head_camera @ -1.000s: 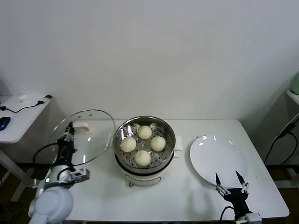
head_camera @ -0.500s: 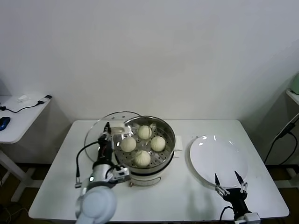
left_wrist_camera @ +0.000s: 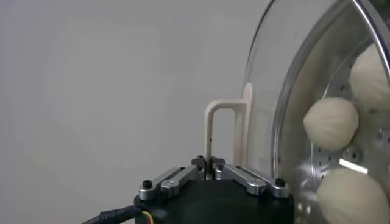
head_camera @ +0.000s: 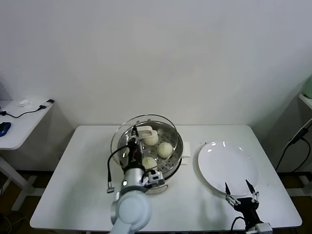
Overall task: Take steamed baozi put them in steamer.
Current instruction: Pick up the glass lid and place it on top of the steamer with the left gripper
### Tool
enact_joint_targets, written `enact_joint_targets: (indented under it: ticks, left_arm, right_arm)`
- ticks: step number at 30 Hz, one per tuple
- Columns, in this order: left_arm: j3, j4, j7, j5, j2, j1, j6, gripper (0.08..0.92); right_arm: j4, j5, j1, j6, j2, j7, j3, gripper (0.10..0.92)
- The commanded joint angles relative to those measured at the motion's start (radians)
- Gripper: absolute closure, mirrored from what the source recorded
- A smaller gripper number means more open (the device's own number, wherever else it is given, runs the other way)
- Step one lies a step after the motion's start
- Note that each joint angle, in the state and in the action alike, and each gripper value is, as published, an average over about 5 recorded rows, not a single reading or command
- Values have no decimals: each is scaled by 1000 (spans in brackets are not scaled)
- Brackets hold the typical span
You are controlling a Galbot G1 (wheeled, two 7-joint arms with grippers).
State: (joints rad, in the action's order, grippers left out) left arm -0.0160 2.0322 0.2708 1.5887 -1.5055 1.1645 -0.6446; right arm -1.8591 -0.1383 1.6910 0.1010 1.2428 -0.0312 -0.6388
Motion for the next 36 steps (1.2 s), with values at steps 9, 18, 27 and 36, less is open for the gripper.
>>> enact_joint_targets:
  ticks: [9,18,27,36]
  left_arm:
    - [42,-132,-31,94,-118,-14,-3,860]
    - [31,-162,-60,103,-86,-11,19,860]
    - [18,-187,-87,117,-70,-5,25,860]
    - [16,-211,-103,110,-80,-12,21,860]
  right_arm:
    - [11,2,-8,10,-4,-4,1,203]
    - [16,3,-8,20,4,-7,-1,203]
    - [11,3,-8,24,6,-10,-4,203]
    - [9,6,-1,29,10,-9,-6,203]
